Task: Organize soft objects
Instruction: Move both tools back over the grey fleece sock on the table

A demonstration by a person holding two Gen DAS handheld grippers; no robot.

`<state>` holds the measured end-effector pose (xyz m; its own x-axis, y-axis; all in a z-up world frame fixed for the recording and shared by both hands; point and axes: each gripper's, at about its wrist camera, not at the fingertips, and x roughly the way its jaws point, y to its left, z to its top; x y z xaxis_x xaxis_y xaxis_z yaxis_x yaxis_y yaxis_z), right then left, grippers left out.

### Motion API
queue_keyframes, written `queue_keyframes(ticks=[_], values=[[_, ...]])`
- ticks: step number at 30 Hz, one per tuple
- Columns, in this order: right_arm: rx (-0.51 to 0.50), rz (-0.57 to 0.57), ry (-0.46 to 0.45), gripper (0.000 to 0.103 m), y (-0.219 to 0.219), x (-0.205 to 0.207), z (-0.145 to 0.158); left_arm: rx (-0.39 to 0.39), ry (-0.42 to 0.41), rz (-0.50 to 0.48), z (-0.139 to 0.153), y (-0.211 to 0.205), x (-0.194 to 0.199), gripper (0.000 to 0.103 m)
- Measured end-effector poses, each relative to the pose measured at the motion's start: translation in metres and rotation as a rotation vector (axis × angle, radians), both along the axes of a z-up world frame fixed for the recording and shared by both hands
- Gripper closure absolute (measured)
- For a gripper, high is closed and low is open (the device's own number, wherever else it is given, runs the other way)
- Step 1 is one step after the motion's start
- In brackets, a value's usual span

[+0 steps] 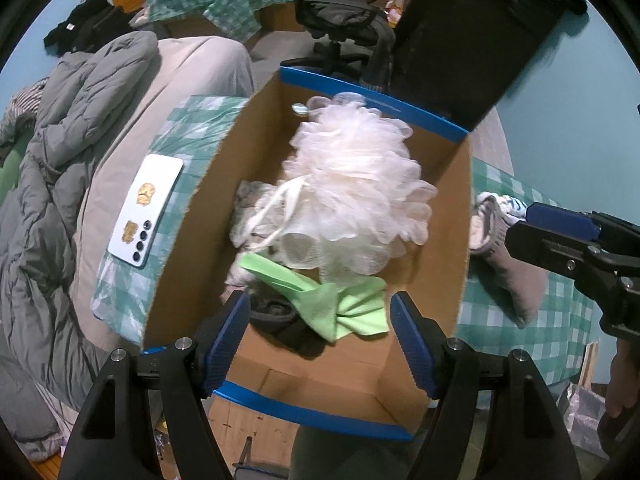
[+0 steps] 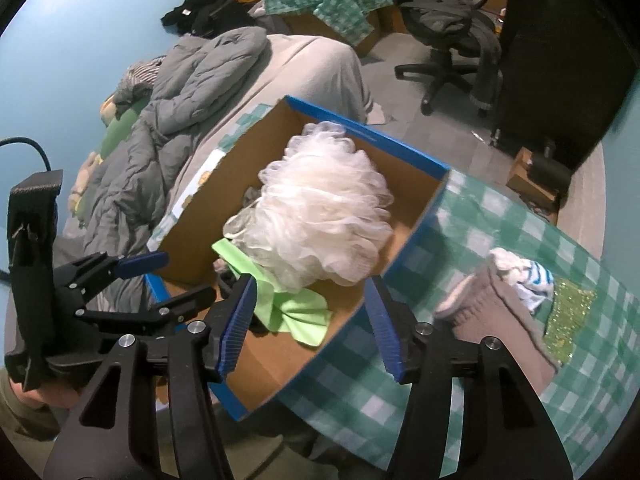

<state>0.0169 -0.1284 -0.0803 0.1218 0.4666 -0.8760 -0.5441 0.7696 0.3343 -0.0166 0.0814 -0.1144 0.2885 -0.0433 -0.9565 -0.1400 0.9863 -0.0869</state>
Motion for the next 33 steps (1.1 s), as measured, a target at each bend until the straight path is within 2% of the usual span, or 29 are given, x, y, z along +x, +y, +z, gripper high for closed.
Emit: queue_keyframes(ticks=[17,27,33], values=[[-0.053,-0.109,0.003,0.044,-0.079,0.0,-0.003,-0.02,0.001,-0.139,0.004,-0.074,0.005,0.029],[-0.119,-0.145,0.014,0.044,-0.132,0.005,-0.016,-0.01,0.018,-0.251,-0.004,-0.124,0.005,0.029],[-0.145,-0.146,0.023,0.044,-0.151,0.011,-0.028,-0.003,0.044,-0.272,-0.017,-0.143,0.007,0.027]])
